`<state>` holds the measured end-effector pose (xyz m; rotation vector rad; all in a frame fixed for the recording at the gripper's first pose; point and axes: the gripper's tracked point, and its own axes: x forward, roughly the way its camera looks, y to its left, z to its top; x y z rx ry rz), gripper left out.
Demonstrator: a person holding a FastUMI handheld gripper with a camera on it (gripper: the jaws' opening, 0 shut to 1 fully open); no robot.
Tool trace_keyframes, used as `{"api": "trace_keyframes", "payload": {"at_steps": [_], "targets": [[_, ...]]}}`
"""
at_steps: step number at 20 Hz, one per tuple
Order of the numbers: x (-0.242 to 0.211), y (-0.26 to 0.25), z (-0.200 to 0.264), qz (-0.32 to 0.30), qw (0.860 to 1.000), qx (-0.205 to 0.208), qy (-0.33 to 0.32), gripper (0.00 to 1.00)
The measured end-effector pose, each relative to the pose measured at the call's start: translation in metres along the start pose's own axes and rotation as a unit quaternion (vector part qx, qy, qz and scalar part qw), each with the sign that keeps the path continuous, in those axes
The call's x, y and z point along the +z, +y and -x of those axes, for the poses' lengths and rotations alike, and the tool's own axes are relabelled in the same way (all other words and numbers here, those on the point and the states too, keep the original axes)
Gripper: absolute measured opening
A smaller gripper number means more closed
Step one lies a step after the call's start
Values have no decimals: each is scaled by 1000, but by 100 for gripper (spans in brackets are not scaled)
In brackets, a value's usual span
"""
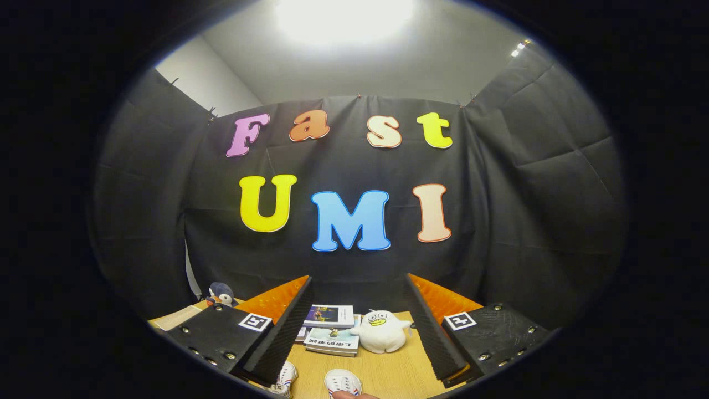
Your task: Open the storage box then place both shoes into the box .Put the left shoe in first, then the right shoe, with the right side of both shoes facing outward in a uniform manner.
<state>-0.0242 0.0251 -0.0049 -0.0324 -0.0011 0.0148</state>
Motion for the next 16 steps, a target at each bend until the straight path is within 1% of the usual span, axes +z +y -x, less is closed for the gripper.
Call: {"api": "trace_keyframes", "payload": {"at_steps": [5, 9, 14, 16], "targets": [[-8, 18, 2, -11, 1000, 16, 8, 98], [-31, 45, -2, -41, 996, 61, 41, 98], [-67, 81, -16, -94, 984, 114, 97, 98], [-84, 92, -23, -106, 978, 128, 124, 99]]}}
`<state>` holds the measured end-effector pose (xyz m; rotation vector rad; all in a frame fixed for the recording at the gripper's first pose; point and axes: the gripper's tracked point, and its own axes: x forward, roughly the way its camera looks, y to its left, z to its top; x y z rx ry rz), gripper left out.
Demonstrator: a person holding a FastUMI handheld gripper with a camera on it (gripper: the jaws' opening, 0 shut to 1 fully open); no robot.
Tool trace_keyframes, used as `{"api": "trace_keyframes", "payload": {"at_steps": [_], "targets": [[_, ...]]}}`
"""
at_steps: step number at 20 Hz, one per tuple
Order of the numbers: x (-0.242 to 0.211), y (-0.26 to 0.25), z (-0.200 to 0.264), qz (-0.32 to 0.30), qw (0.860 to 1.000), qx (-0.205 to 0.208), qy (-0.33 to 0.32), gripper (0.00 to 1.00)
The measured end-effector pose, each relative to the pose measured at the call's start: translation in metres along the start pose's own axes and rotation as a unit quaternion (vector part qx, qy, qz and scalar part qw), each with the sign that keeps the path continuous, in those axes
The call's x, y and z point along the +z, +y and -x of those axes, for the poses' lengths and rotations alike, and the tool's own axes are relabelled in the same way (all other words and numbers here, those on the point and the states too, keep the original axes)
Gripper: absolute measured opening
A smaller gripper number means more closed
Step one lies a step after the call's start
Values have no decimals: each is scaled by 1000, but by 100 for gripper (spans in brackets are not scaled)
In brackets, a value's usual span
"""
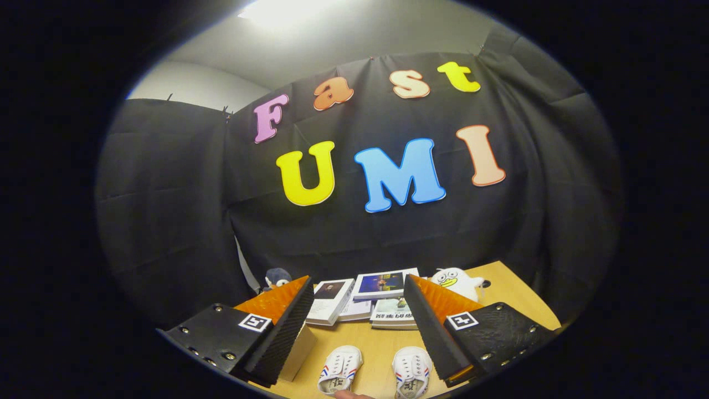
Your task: Open the storage box then place both shoes into the box .Put the left shoe in first, then the right shoe, with the right side of both shoes facing outward in a uniform manner.
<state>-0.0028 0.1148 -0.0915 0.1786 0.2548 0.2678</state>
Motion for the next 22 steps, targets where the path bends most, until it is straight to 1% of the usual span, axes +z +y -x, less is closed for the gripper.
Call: {"api": "trace_keyframes", "payload": {"at_steps": [3, 5, 8, 10, 13, 18, 20, 22], "targets": [[-23, 9, -16, -21, 999, 16, 36, 99], [-40, 22, -27, -40, 996, 40, 65, 99], [-76, 46, -42, -64, 987, 85, 123, 99], [-101, 56, -48, -79, 979, 101, 157, 99], [-139, 82, -66, -106, 961, 135, 215, 99], [-194, 103, -81, -154, 932, 160, 287, 97], [-209, 114, -85, -175, 917, 177, 312, 97], [-221, 132, -85, -202, 899, 203, 332, 97]]}}
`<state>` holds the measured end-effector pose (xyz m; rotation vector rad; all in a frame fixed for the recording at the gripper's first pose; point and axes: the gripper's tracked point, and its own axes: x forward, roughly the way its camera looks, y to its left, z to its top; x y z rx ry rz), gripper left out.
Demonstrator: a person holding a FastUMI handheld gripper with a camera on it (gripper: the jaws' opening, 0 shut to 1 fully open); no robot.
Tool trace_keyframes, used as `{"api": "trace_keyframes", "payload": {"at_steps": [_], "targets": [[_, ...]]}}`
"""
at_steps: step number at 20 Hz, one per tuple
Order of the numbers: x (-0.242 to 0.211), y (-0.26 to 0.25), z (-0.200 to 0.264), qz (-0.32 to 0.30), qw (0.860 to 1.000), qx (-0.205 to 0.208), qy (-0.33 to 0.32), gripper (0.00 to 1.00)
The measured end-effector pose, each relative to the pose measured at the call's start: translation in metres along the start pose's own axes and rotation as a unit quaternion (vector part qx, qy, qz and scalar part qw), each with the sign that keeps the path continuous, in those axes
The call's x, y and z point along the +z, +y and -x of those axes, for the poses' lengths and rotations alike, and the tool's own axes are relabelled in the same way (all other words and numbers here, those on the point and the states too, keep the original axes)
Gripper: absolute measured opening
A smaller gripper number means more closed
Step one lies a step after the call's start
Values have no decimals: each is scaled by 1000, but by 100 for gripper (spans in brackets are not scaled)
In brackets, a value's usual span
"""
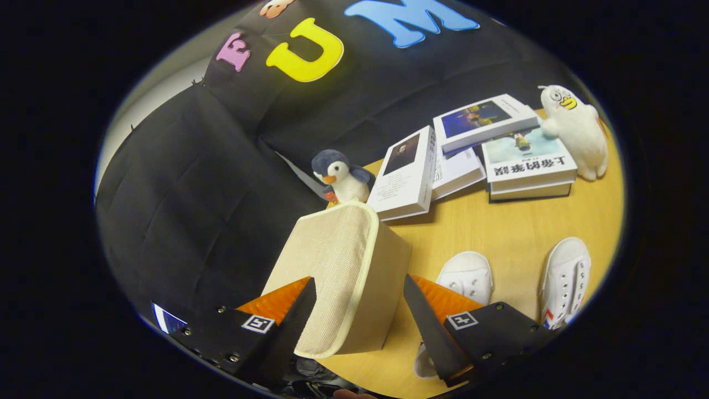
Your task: Open the storage box then place both shoes into the box .Put the left shoe in first, then the right shoe, with the right side of both shoes facing outward in a uniform manner.
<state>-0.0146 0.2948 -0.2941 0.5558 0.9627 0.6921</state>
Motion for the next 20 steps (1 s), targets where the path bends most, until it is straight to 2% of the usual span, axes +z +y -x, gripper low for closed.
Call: {"api": "trace_keyframes", "payload": {"at_steps": [5, 10, 12, 13, 14, 16, 17, 18, 20], "targets": [[-21, 3, -29, -33, 998, 27, 45, 97], [-26, 23, -41, -108, 989, 74, 72, 94], [-27, 24, -42, -130, 986, 73, 79, 78], [-25, 25, -39, -140, 984, 75, 78, 65], [-22, 26, -36, -149, 983, 78, 74, 58], [-14, 26, -30, -173, 979, 85, 67, 35], [-10, 27, -24, -185, 976, 90, 69, 19], [-7, 30, -22, -193, 974, 95, 69, 12], [0, 41, -19, -189, 974, 105, 66, 10]]}}
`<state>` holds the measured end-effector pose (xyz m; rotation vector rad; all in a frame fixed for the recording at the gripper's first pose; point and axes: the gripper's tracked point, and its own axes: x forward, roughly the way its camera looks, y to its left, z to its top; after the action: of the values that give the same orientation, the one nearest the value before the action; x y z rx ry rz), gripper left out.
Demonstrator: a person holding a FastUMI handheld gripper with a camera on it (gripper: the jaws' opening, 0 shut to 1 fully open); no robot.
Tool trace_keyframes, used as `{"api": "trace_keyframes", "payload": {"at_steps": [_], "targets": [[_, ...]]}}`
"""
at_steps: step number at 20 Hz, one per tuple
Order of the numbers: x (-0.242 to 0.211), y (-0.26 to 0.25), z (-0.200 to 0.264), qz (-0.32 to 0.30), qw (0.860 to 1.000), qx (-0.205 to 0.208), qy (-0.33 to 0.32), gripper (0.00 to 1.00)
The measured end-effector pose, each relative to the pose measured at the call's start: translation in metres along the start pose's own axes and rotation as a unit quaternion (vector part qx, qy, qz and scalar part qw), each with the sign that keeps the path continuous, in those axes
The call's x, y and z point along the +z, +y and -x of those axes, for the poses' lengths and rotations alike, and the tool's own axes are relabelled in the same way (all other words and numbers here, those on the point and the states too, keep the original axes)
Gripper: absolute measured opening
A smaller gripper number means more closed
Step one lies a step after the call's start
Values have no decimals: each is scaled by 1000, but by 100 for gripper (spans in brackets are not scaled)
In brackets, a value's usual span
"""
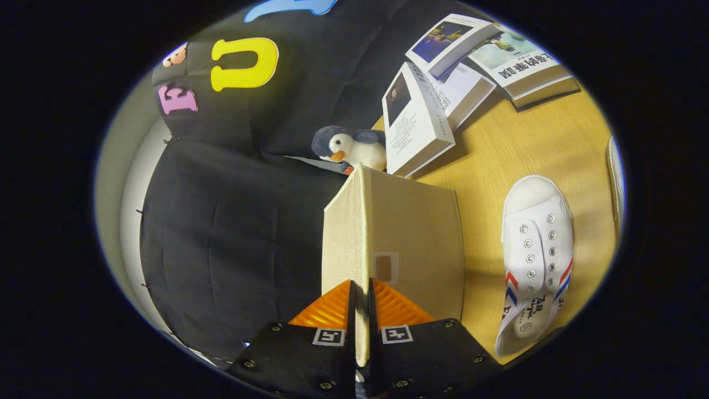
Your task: Open the storage box then place both shoes into the box .Put the left shoe in first, then the right shoe, with the right side of both shoes facing outward in a uniform manner.
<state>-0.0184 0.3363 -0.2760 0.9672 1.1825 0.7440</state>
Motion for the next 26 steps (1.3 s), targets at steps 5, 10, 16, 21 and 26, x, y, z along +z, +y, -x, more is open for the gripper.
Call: {"api": "trace_keyframes", "payload": {"at_steps": [5, 10, 16, 21, 26], "targets": [[1, 60, 5, 51, 998, 26, -10, 10], [-3, 122, -9, 108, 993, 52, -8, 10], [-23, 194, -60, 149, 985, 83, 23, 10], [-49, 227, -120, 169, 980, 90, 52, 12], [-77, 234, -166, 186, 977, 77, 76, 12]]}}
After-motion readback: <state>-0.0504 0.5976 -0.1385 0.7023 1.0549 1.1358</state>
